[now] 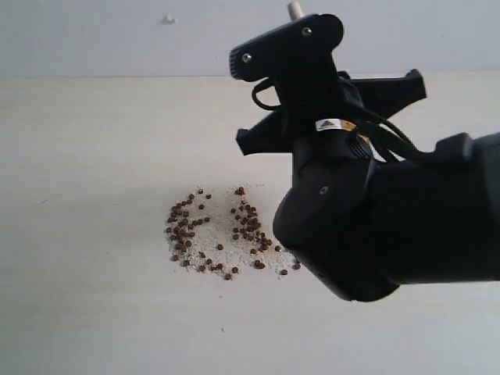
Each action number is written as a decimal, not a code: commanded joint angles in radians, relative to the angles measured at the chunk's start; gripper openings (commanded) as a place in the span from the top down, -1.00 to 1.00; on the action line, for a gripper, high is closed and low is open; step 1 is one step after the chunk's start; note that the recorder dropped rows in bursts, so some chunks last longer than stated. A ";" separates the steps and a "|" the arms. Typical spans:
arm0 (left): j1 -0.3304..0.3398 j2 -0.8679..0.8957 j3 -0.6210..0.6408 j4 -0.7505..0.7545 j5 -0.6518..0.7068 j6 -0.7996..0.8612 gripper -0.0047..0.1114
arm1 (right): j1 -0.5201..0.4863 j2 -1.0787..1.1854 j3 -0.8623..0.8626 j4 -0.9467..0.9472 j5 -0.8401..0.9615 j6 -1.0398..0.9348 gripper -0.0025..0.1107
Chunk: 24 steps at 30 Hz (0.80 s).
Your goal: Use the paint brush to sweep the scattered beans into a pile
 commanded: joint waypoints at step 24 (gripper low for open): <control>0.000 -0.006 0.003 0.007 0.000 -0.004 0.92 | 0.045 0.088 0.212 -0.222 0.133 0.726 0.96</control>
